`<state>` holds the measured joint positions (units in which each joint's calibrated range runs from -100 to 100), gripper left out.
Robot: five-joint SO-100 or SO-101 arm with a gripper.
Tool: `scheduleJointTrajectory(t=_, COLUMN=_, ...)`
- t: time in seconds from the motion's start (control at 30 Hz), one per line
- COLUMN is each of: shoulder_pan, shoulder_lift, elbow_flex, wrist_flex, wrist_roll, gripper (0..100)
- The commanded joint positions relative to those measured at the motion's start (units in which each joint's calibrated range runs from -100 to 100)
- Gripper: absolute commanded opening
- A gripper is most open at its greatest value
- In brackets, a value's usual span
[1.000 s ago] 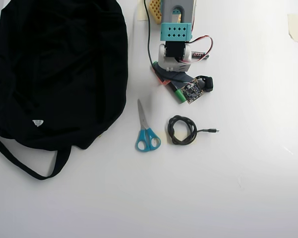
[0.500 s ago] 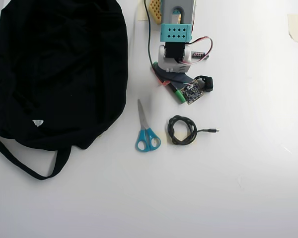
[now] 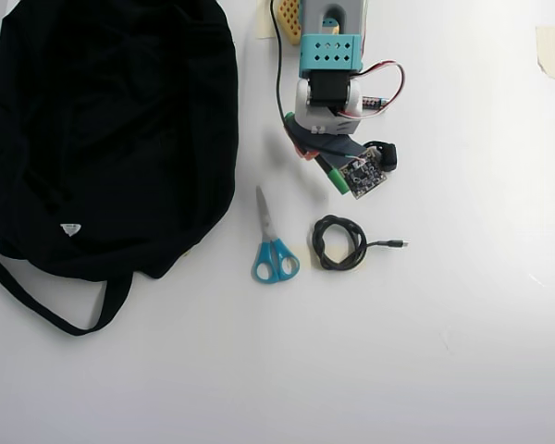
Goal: Put the green marker into the black bag
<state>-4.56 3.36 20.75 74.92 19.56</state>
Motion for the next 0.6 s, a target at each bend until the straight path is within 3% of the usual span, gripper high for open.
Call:
scheduleJointTrajectory(t=0.0, shoulder_pan=0.22, shoulder_lift=-1.62, elbow_flex=-5.84, wrist_flex=1.99, wrist_roll=0.0, gripper=2)
scheduleJointTrajectory(t=0.3, shoulder_pan=0.14, shoulder_lift=-8.42, elbow_flex=-9.43, wrist_flex=2.08, wrist_roll=-0.21, gripper=2)
scheduleJointTrajectory(t=0.57, shoulder_pan=0.29, shoulder_lift=-14.73, elbow_flex=-6.2, wrist_flex=4.58, wrist_roll=-3.99, gripper=2)
